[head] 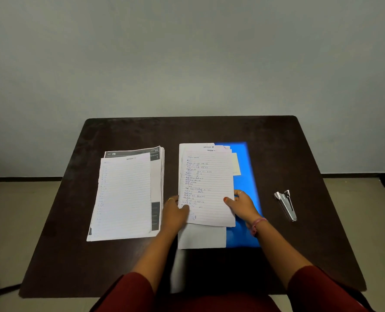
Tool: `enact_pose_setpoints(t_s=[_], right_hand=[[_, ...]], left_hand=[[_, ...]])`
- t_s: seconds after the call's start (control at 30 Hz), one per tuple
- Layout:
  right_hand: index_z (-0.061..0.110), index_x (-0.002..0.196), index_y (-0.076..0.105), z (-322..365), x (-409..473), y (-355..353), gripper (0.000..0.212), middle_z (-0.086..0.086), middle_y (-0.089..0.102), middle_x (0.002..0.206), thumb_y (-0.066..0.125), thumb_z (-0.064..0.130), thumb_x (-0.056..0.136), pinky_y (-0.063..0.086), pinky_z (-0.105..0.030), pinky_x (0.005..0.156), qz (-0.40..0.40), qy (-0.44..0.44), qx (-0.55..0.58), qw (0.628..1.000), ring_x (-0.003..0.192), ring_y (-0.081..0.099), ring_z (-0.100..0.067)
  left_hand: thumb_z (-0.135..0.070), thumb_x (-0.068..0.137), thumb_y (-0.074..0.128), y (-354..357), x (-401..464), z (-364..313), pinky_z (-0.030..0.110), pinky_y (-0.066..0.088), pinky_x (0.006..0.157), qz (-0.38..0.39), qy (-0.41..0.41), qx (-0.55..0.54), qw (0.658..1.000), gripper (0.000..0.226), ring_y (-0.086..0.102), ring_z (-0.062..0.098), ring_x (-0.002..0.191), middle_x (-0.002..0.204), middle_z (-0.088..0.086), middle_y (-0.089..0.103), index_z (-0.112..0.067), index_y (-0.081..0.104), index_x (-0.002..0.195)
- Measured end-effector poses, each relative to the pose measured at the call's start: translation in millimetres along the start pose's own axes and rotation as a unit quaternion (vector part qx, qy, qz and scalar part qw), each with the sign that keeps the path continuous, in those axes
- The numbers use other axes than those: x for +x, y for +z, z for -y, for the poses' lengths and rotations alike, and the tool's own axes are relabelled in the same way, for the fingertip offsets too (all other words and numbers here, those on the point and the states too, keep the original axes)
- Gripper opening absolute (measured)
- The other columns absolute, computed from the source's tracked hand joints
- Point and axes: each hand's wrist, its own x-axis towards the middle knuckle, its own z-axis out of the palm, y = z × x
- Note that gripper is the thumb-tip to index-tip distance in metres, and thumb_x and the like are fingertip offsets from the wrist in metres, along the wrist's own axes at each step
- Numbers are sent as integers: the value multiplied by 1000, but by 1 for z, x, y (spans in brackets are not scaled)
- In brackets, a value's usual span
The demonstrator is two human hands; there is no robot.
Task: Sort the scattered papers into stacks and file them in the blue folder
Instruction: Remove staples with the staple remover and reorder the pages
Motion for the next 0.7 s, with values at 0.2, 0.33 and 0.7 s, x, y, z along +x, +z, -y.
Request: enact_pose_setpoints(t_s=[0.2,0.33,0.7], right_hand=[[16,99,58,-18,-9,-18,14,-4,67,104,66,13,87,51,-33,83,10,-5,-23,1000,96,63,-22],[12,96,64,-38,-12,-32,12,-4,72,93,68,11,84,56,-36,75,15,3,-19,1000,84,67,-22],[0,99,62,-70,-40,-71,15,12,64,53,67,-2,85,45,-11,52,81,23,-55,995,49,56,4]], left_hand=[[-19,80,62,9,-10,15,27,47,76,36,-33,-16,999,41,60,16,88,95,0,62,-7,55,118],[-36,66,60,16,-18,21,38,51,90,53,-53,-41,996,54,65,19,92,99,3,67,-10,58,113],[-18,91,60,31,-24,24,33,47,88,41,-49,-47,997,26,56,14,82,87,-2,60,-9,55,116]])
